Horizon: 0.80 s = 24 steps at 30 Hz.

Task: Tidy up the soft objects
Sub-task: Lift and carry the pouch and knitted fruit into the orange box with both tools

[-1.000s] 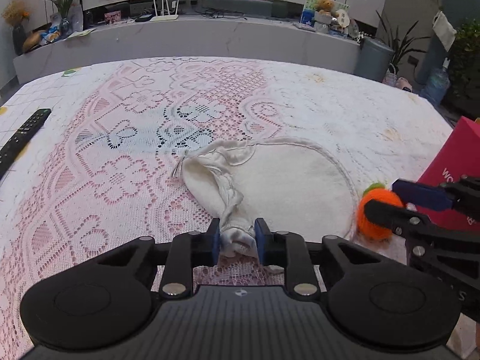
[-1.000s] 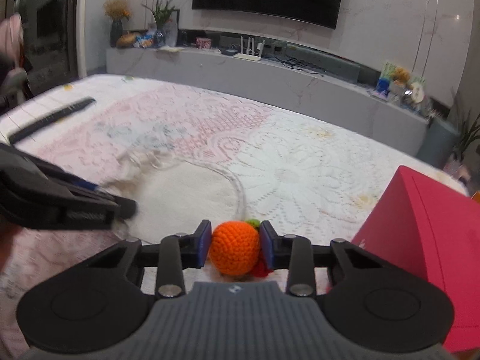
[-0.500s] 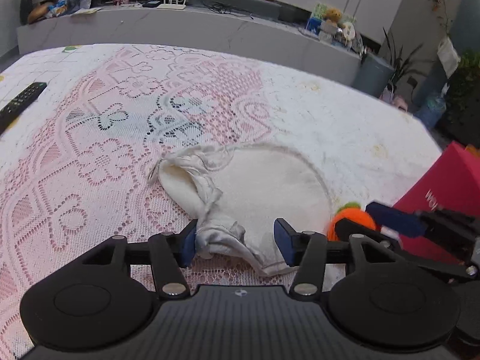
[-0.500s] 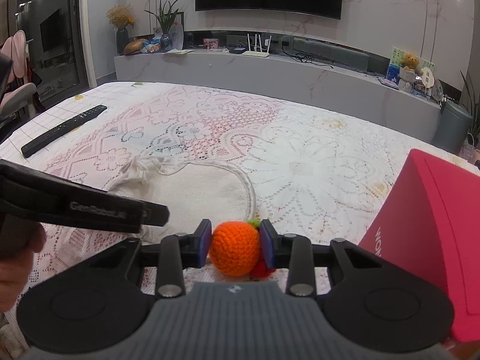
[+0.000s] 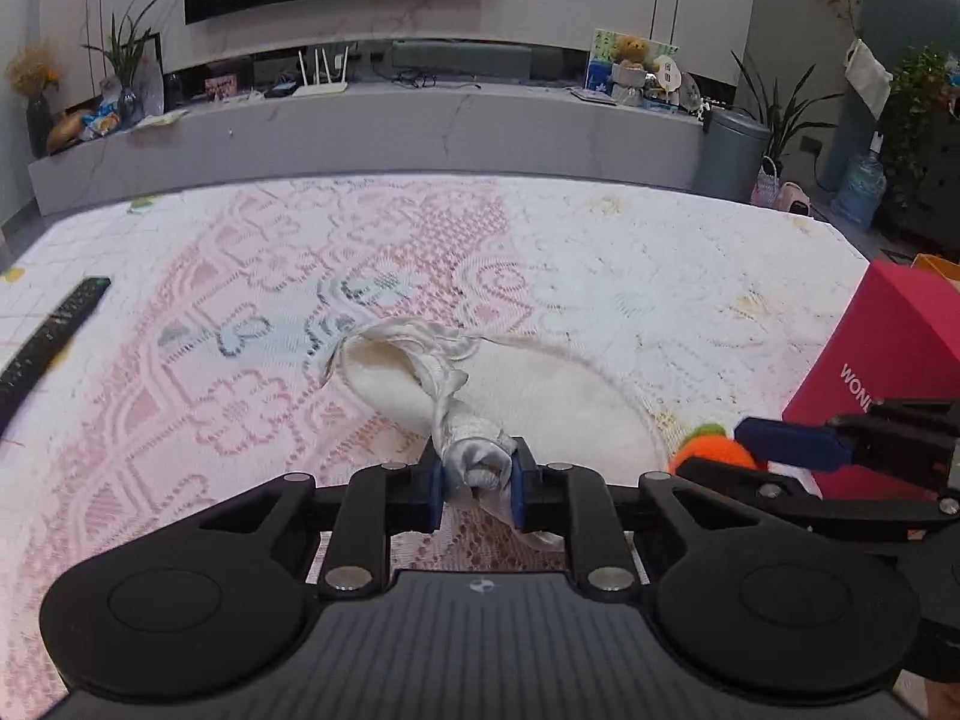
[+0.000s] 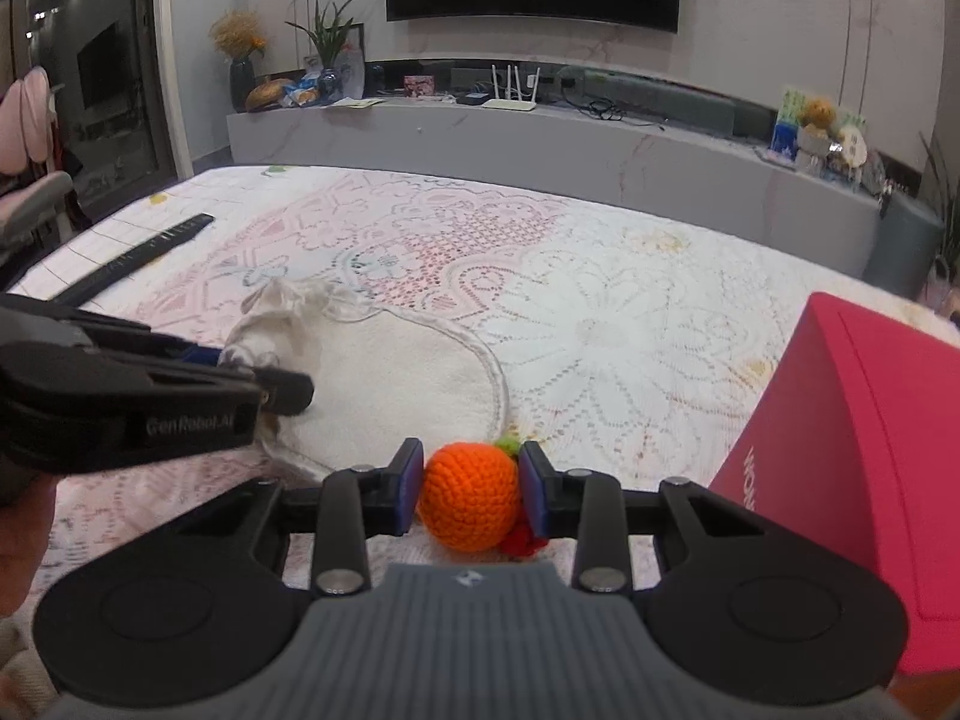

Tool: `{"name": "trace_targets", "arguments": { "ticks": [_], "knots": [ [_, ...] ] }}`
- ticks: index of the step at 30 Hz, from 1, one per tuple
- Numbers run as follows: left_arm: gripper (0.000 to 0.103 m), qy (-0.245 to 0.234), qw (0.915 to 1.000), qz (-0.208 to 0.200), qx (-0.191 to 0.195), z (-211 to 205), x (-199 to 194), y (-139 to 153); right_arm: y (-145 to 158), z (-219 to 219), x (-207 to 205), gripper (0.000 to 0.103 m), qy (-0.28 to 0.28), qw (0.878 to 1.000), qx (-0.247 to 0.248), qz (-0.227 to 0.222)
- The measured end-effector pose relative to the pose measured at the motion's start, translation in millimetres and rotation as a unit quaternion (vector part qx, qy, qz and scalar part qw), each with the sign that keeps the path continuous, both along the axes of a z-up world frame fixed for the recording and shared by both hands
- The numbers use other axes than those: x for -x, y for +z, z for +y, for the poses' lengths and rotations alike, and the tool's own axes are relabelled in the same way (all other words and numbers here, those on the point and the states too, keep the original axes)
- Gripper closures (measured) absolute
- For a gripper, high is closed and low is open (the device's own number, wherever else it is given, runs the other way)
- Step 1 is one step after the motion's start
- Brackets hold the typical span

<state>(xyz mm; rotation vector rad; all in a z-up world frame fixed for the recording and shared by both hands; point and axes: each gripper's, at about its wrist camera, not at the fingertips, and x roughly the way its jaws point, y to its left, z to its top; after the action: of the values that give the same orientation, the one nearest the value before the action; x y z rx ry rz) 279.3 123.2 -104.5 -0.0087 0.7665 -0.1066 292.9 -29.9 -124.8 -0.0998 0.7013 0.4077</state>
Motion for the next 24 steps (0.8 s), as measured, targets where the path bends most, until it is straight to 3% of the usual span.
{"name": "trace_targets", "arguments": {
  "ticks": [10, 15, 20, 24],
  "knots": [
    [0.081, -0.008, 0.9996, -0.004, -0.026, 6.9, 42.4, 44.2, 35.2, 10.4, 50.2, 0.069, 0.053, 0.999, 0.003, -0.004],
    [0.081, -0.056, 0.9973, 0.003, -0.047, -4.1, 75.5, 67.1, 55.6, 0.1, 78.4, 0.069, 0.069, 0.998, -0.004, 0.011],
    [0.081, -0.114, 0.9906, 0.003, -0.074, -21.7, 105.7, 99.3, 75.0, -30.8, 104.4, 0.069, 0.077, 0.995, -0.029, 0.058],
    [0.081, -0.150, 0.9860, -0.010, -0.072, -39.8, 129.9, 130.6, 94.3, -63.8, 128.9, 0.069, 0.070, 0.995, -0.036, 0.068]
  ]
}}
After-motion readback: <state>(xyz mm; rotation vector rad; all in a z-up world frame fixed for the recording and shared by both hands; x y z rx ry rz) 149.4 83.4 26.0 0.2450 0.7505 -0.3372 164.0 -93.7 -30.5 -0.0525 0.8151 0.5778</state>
